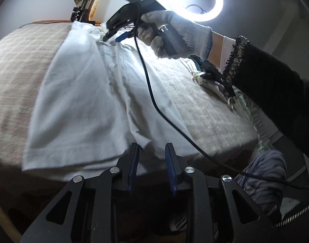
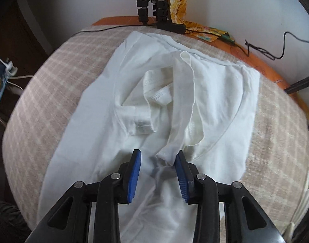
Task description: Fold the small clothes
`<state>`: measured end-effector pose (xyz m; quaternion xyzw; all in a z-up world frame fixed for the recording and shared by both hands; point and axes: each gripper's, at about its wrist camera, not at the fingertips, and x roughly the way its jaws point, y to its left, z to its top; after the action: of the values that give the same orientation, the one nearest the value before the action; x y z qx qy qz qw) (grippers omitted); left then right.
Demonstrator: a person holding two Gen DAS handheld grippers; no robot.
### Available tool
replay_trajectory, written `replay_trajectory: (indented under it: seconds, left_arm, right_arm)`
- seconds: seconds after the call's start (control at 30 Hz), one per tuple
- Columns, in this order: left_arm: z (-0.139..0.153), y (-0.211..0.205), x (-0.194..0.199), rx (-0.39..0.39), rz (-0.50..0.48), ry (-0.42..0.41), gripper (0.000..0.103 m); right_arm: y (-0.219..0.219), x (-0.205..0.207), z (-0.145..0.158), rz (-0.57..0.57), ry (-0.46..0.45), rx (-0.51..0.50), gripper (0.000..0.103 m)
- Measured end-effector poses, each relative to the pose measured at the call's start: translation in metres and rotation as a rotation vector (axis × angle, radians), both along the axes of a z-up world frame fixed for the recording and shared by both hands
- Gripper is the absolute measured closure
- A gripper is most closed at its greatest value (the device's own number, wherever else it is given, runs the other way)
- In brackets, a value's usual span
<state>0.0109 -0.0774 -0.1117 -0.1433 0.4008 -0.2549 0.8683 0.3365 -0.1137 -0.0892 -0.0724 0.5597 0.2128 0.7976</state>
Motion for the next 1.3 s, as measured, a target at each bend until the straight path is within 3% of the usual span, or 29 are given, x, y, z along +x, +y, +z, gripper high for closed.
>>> replay_trajectory:
  seconds: [0.1,0.17,0.33,0.5,0.6,0.83,0.9,0.97,1.13,1.3]
  left_arm:
    - [0.013,0.014,-0.009,0.069,0.000,-0.042,0.077]
    - [0.023,0.026,-0.007,0.106,0.006,-0.062,0.077]
    - [0.045,0.048,0.020,0.161,0.019,-0.105,0.077]
    - [0.055,0.056,0.061,0.172,0.014,-0.120,0.074]
    - [0.055,0.061,0.079,0.190,0.024,-0.139,0.074]
    - [0.039,0.089,0.104,0.150,0.073,-0.045,0.074]
    - [0.033,0.095,0.105,0.138,0.073,-0.014,0.067]
    - [0.023,0.103,0.104,0.105,0.084,0.035,0.060]
    - [0.006,0.119,0.093,0.034,0.080,0.145,0.060]
    - [-0.001,0.114,0.076,-0.016,0.004,0.242,0.060]
  right_arm:
    - [-0.022,-0.007,0.025,-0.025,-0.018,0.180,0.067]
    - [-0.042,-0.013,0.045,-0.050,-0.078,0.220,0.068]
    - [-0.094,-0.008,0.070,-0.187,-0.170,0.266,0.066]
    - [-0.117,0.017,0.066,-0.285,-0.156,0.283,0.066]
    - [-0.115,0.031,0.057,-0.323,-0.160,0.243,0.066]
    - [-0.129,0.015,0.033,-0.339,-0.120,0.215,0.066]
    - [-0.133,-0.003,0.032,-0.324,-0.106,0.239,0.066]
    - [-0.138,-0.025,0.032,-0.311,-0.083,0.266,0.065]
    - [-0.151,-0.096,0.034,-0.278,-0.044,0.307,0.064]
    - [-0.158,-0.164,0.025,-0.255,-0.001,0.327,0.063]
